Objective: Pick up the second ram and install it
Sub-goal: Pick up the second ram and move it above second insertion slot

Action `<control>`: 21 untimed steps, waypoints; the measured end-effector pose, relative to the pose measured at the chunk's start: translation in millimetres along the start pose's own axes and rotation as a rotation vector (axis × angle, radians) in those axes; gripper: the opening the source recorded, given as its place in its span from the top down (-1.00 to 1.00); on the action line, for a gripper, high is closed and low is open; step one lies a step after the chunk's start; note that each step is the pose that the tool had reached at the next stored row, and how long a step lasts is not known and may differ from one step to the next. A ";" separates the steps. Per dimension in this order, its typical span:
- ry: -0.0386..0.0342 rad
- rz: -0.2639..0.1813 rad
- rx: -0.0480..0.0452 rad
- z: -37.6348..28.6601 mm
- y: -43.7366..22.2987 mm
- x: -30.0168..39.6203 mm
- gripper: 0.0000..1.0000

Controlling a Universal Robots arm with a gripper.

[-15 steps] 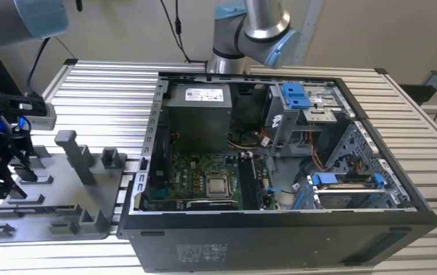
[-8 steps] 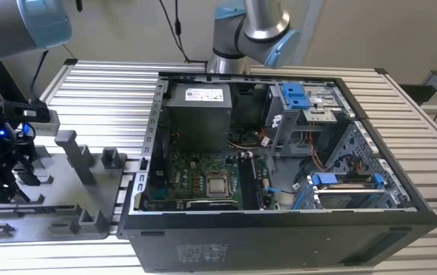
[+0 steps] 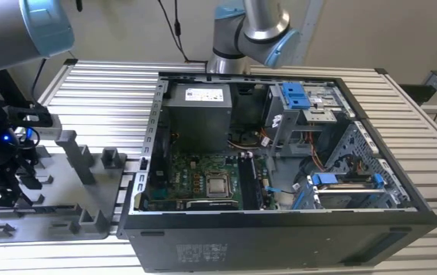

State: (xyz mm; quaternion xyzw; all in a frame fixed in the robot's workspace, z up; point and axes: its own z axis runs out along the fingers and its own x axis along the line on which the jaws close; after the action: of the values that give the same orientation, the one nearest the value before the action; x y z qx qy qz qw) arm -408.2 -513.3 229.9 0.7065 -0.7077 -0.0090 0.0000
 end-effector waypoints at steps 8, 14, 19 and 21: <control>0.0115 -0.007 -0.0001 9.5 0.9 0.6 0.16; 0.0146 -0.016 -0.0001 19.3 2.4 0.8 0.16; 0.0155 -0.024 0.0000 26.1 5.4 1.0 0.16; 0.0158 -0.028 -0.0002 27.7 5.9 1.5 0.16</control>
State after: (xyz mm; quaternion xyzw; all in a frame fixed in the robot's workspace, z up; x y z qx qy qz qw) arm -414.5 -514.4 202.3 0.7162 -0.6979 -0.0035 0.0055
